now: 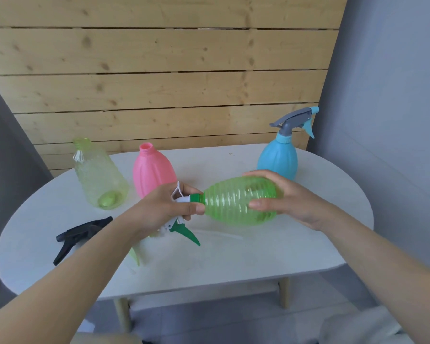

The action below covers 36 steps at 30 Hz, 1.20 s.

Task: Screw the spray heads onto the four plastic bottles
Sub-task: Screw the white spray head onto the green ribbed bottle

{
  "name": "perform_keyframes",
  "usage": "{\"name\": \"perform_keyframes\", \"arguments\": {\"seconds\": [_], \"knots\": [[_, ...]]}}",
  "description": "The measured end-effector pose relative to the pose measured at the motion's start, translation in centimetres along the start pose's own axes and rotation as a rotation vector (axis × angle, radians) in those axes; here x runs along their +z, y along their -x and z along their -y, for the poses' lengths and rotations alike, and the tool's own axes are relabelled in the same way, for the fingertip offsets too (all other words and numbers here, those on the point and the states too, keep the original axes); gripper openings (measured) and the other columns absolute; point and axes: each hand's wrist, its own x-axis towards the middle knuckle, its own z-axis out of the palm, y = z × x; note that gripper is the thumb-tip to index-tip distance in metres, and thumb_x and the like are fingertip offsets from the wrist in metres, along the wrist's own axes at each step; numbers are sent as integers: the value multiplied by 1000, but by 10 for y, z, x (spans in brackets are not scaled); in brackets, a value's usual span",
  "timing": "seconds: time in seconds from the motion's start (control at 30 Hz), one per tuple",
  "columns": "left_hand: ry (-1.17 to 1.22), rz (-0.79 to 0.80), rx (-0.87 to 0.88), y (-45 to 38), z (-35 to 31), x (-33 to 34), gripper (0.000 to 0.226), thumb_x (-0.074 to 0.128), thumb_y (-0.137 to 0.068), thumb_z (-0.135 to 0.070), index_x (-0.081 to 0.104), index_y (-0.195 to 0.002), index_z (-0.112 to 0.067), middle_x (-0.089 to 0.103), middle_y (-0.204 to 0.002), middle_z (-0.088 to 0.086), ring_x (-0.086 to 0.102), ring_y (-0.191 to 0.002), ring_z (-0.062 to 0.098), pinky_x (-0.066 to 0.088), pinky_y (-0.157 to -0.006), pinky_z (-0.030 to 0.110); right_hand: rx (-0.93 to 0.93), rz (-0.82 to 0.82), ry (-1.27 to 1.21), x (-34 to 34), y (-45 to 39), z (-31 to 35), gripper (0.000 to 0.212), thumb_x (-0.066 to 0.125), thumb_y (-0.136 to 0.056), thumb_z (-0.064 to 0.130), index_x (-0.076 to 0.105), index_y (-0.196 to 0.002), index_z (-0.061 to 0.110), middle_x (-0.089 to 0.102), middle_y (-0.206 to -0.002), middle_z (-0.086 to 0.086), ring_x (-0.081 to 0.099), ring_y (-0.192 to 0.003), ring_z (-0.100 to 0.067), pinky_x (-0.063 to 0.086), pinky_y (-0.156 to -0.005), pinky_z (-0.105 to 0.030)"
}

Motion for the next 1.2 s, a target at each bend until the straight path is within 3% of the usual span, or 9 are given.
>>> {"name": "perform_keyframes", "arguments": {"seconds": [0.13, 0.3, 0.47, 0.63, 0.73, 0.8, 0.9, 1.0, 1.2], "knots": [[-17, -1, 53, 1, -1, 3, 27, 78, -74, -19, 61, -95, -16, 63, -53, -15, 54, -45, -5, 37, -42, 7, 93, -44, -101, 1, -3, 2, 57, 75, -56, 52, 59, -109, 38, 62, -115, 5, 56, -111, -10, 56, -57, -35], [34, -26, 30, 0, -3, 0, 48, 83, -61, -35, 64, -100, -17, 68, -76, 2, 56, -62, 9, 42, -61, 24, -10, -15, -121, 0, 2, 5, 71, 80, -52, 58, 54, -116, 44, 51, -129, 4, 61, -110, -17, 55, -71, -36], [-24, -8, 99, 0, -6, -2, 47, 75, -58, -47, 66, -91, -15, 72, -76, -5, 56, -63, 5, 41, -61, 22, -6, -56, -190, 5, -1, 3, 66, 72, -59, 56, 52, -115, 25, 63, -101, -9, 69, -73, -29, 48, -48, -33], [-49, -26, 117, -1, -7, -2, 36, 75, -62, -41, 65, -87, -17, 70, -73, 1, 55, -64, 10, 39, -62, 25, 58, -46, -215, 8, -3, -3, 86, 66, -60, 63, 43, -129, 18, 56, -121, -15, 68, -67, -36, 46, -43, -27], [-84, -38, 142, 1, -8, -2, 38, 77, -64, -43, 64, -89, -17, 67, -64, -6, 55, -58, 5, 39, -55, 15, 97, -18, -231, 6, -3, -2, 91, 68, -61, 61, 38, -136, 20, 53, -130, -12, 70, -82, -34, 52, -54, -32], [-90, -70, 145, 1, -9, -4, 32, 81, -66, -41, 66, -88, -23, 63, -55, -9, 54, -51, 1, 38, -46, 10, 96, -31, -157, 2, -1, 0, 84, 70, -58, 65, 42, -132, 36, 54, -133, 0, 62, -108, -17, 51, -74, -29], [-133, -125, 119, -1, -14, -9, 25, 84, -63, -38, 69, -82, -35, 60, -49, -10, 53, -45, -1, 36, -41, 9, -46, -96, 211, -2, 4, 6, 74, 69, -52, 72, 44, -120, 54, 48, -128, 25, 40, -118, 8, 36, -91, -17], [-178, -142, 139, -5, -22, -9, 31, 86, -56, -37, 69, -82, -34, 58, -51, -20, 53, -44, -2, 38, -42, 8, -160, -76, 437, 3, 5, 11, 84, 71, -51, 65, 37, -128, 55, 45, -119, 31, 37, -118, 5, 30, -96, -19], [-154, -192, 267, -13, -38, -4, 32, 86, -64, -20, 69, -91, -20, 68, -62, -20, 59, -49, -3, 45, -47, 10, -235, -157, 648, 19, -8, 10, 86, 83, -53, 51, 43, -127, 34, 54, -122, 8, 49, -110, -12, 43, -93, -34]]}}
